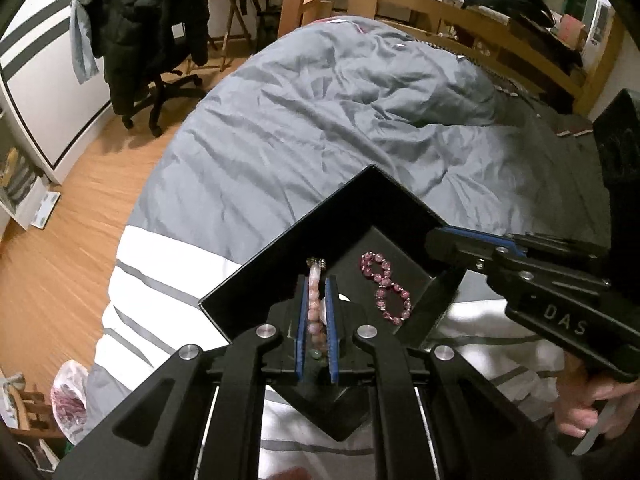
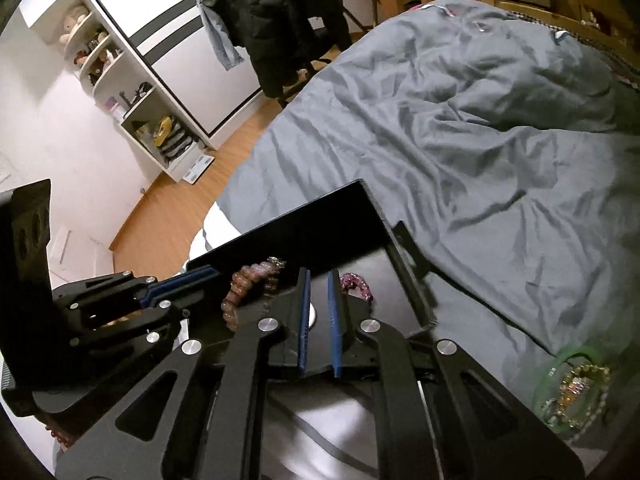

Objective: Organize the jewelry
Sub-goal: 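Carry both bracelets into the black box and open both grippers, then close the left gripper on the green jade bangle in the pile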

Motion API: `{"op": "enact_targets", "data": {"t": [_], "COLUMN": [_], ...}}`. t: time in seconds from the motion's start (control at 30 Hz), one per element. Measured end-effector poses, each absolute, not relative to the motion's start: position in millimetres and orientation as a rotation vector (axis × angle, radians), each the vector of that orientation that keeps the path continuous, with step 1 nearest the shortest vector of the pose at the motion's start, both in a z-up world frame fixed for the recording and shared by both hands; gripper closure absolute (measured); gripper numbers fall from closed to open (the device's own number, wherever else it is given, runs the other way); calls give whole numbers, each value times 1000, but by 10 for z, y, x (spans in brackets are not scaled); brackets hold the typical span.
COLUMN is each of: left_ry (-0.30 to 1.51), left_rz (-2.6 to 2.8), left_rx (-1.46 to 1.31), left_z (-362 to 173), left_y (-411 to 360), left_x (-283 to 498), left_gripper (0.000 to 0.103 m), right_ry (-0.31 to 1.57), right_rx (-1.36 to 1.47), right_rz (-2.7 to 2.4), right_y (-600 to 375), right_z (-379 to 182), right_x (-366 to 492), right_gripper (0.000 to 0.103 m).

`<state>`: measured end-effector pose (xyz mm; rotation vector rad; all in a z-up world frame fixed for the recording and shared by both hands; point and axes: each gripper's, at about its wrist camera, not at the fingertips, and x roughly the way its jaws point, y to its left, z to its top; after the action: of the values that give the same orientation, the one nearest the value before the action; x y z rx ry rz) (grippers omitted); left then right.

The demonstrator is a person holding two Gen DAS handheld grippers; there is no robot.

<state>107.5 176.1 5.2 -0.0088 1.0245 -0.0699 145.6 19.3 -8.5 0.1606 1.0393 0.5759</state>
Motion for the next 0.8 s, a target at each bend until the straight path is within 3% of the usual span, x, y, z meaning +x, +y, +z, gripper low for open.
{"op": "enact_targets", "data": {"t": [0.1,0.13,0.17,0.2,0.27,0.37,0.8], "left_ry": [1009,1004,1000,994,980,970,943], "left_rz": [-71,-71,-69,-62,-58,-100,-346], "left_rx": [-18,-17,-14,-7,1,13,65], "left_z": [107,128,142,162,195,246,169], "left_y": [1727,1702,1679,1638,1563,1357,49], "left_x": [1029,1014,1000,977,953,901,690], "left_gripper": [93,92,84,67,47,46,46], "right_ry": [1007,996,977,969,971,977,958], "right_rx": [153,155,147,133,92,79,161], "right_rz": [535,521,492,474,421,370,160], "right_y": [25,-32,-125,-191,-369,-659,-2007], "right_z": [35,67,120,156,206,226,94], "right_x": [1372,1345,1296,1256,1165,1051,398], "right_gripper": [62,44,35,34,32,24,21]}}
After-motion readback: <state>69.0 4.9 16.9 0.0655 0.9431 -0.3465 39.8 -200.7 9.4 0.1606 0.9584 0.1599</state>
